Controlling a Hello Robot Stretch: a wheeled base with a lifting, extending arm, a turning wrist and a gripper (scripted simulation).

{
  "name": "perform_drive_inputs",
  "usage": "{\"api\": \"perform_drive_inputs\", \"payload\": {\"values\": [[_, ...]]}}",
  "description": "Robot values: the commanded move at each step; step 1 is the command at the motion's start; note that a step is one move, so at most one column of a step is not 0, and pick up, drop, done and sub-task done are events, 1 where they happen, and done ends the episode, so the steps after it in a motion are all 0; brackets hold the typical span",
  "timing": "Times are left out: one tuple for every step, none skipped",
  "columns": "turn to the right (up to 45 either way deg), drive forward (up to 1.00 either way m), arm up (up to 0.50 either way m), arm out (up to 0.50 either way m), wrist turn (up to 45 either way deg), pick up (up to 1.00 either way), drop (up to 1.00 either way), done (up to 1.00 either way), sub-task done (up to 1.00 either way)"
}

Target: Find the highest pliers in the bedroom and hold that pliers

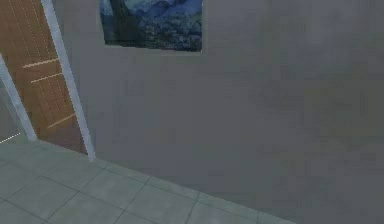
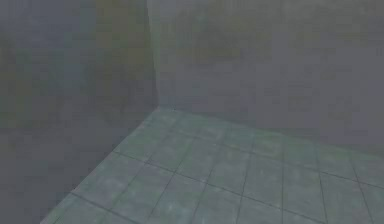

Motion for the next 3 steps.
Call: {"api": "perform_drive_inputs", "payload": {"values": [[-15.0, 0.00, 0.00, 0.00, 0.0, 0.00, 0.00, 0.00, 0.00], [0.0, 0.20, 0.00, 0.00, 0.0, 0.00, 0.00, 0.00, 0.00], [-45.0, 0.00, 0.00, 0.00, 0.0, 0.00, 0.00, 0.00, 0.00]]}}
